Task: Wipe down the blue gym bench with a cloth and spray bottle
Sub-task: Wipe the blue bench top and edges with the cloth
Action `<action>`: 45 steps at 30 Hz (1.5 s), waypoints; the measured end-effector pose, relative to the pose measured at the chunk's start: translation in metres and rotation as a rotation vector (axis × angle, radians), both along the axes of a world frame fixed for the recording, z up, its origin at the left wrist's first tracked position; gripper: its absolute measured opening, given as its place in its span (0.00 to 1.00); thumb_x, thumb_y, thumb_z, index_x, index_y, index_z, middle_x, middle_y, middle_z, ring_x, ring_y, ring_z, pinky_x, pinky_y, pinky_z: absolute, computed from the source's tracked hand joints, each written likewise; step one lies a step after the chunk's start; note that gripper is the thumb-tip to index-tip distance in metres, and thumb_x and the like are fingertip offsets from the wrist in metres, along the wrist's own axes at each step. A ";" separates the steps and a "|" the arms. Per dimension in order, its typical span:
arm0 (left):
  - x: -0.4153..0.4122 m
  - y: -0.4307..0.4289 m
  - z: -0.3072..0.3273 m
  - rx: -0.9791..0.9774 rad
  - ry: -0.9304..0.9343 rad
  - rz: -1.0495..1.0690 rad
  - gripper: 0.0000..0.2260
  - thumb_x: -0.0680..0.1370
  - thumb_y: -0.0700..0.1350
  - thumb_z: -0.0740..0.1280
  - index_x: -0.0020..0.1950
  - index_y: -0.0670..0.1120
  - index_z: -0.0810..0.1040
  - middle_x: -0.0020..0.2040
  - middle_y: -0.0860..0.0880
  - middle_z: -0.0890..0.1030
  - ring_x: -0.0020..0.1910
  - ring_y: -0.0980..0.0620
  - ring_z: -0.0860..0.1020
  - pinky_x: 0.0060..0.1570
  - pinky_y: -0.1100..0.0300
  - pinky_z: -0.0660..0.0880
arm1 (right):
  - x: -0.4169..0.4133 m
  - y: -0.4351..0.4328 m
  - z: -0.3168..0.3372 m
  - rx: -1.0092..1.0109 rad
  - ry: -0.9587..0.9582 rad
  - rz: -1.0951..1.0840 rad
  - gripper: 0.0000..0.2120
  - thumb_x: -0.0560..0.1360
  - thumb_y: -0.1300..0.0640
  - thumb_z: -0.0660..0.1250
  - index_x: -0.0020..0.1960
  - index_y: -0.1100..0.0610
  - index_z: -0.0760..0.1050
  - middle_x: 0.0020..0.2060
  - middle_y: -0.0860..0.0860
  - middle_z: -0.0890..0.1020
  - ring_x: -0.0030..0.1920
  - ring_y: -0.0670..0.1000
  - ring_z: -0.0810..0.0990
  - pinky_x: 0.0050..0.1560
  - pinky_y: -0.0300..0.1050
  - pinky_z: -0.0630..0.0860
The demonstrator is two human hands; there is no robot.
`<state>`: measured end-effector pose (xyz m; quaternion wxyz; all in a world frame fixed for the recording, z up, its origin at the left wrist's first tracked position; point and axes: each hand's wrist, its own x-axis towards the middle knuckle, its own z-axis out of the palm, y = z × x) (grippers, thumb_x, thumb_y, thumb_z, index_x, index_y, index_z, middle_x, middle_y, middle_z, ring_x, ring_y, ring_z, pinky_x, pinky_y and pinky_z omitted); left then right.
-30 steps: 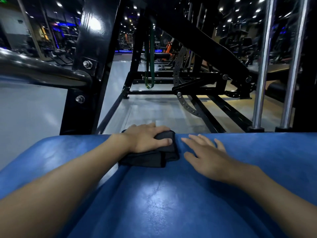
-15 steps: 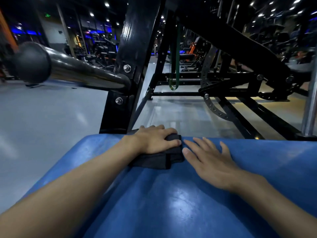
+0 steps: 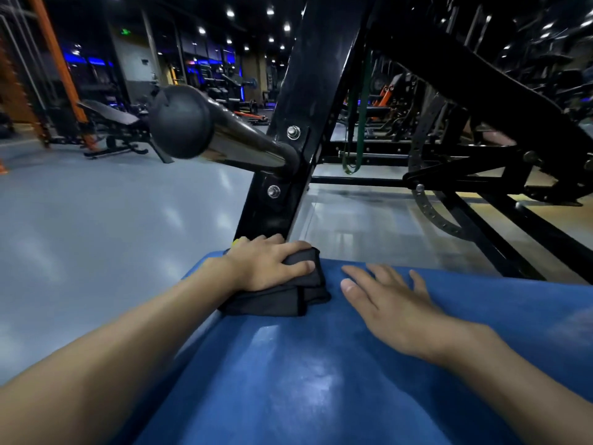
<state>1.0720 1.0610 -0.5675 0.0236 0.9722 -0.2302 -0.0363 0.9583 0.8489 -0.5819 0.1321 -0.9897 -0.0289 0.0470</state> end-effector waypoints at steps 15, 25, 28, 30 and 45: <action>0.007 0.023 -0.001 -0.052 0.003 0.109 0.30 0.71 0.77 0.45 0.70 0.71 0.62 0.67 0.51 0.73 0.67 0.43 0.73 0.66 0.41 0.67 | 0.005 0.039 0.004 -0.138 0.079 -0.020 0.29 0.80 0.36 0.35 0.80 0.40 0.45 0.80 0.50 0.45 0.80 0.51 0.38 0.76 0.63 0.36; 0.026 0.076 -0.011 -0.283 0.053 0.372 0.36 0.64 0.78 0.46 0.69 0.68 0.64 0.64 0.48 0.74 0.65 0.40 0.74 0.65 0.41 0.68 | 0.013 0.083 -0.003 -0.170 0.031 0.070 0.29 0.80 0.35 0.37 0.79 0.40 0.43 0.80 0.55 0.41 0.79 0.57 0.36 0.75 0.67 0.36; 0.025 0.076 -0.015 -0.270 0.027 0.439 0.33 0.67 0.77 0.48 0.69 0.69 0.63 0.65 0.47 0.73 0.64 0.39 0.74 0.63 0.41 0.69 | 0.012 0.084 -0.005 -0.185 0.025 0.066 0.29 0.80 0.34 0.37 0.79 0.41 0.43 0.80 0.55 0.41 0.79 0.57 0.36 0.75 0.67 0.37; 0.027 0.073 -0.014 -0.262 0.024 0.457 0.32 0.67 0.76 0.49 0.69 0.68 0.63 0.66 0.46 0.73 0.64 0.38 0.74 0.63 0.41 0.69 | 0.012 0.085 -0.005 -0.197 0.023 0.067 0.30 0.80 0.34 0.37 0.79 0.41 0.42 0.80 0.56 0.40 0.79 0.58 0.36 0.75 0.68 0.37; 0.003 0.082 -0.014 -0.256 0.050 0.524 0.36 0.71 0.75 0.52 0.72 0.56 0.66 0.67 0.41 0.71 0.63 0.36 0.73 0.55 0.46 0.68 | 0.013 0.085 -0.008 -0.215 -0.006 0.076 0.32 0.77 0.32 0.35 0.79 0.41 0.42 0.80 0.55 0.41 0.79 0.58 0.37 0.74 0.68 0.38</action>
